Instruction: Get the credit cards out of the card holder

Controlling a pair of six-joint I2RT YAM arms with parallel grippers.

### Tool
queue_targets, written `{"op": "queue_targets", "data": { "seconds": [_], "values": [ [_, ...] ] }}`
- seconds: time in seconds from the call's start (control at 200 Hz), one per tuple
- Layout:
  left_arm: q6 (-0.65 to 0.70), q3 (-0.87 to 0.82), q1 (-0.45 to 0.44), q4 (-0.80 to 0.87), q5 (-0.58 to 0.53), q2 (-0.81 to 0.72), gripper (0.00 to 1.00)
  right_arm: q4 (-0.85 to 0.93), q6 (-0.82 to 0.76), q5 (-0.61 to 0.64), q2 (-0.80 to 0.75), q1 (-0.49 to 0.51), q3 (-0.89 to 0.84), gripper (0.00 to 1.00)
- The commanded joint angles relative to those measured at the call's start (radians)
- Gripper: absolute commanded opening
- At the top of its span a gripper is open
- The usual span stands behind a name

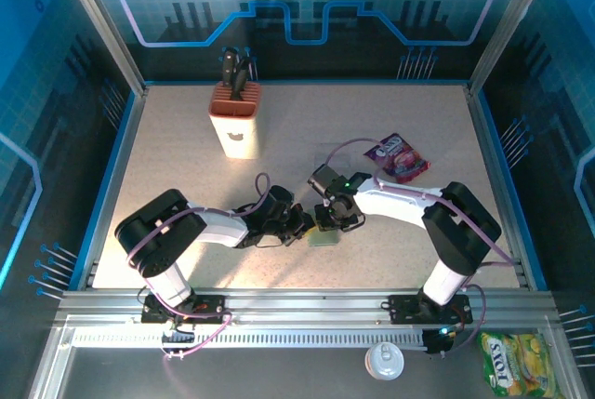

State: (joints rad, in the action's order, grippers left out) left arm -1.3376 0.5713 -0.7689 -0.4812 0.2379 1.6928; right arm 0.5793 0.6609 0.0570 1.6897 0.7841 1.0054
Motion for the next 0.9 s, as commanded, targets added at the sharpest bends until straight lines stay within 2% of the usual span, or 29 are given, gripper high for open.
{"op": "queue_targets", "data": {
  "seconds": [0.0,0.46,0.585,0.89],
  "values": [
    [-0.021,-0.041,-0.001,0.142,-0.031,0.067,0.0,0.013,0.004,0.003,0.091,-0.006,-0.034,0.25],
    [-0.056,-0.09,0.01,0.15,-0.06,0.054,0.0,-0.065,0.022,-0.033,0.057,-0.069,-0.149,0.1],
    [-0.059,-0.099,0.011,0.161,-0.07,0.034,0.0,-0.096,0.029,-0.058,0.043,-0.086,-0.181,0.0],
    [-0.053,-0.106,0.022,0.186,-0.075,0.024,0.0,-0.135,0.025,-0.111,-0.003,-0.128,-0.228,0.0]
  ]
}}
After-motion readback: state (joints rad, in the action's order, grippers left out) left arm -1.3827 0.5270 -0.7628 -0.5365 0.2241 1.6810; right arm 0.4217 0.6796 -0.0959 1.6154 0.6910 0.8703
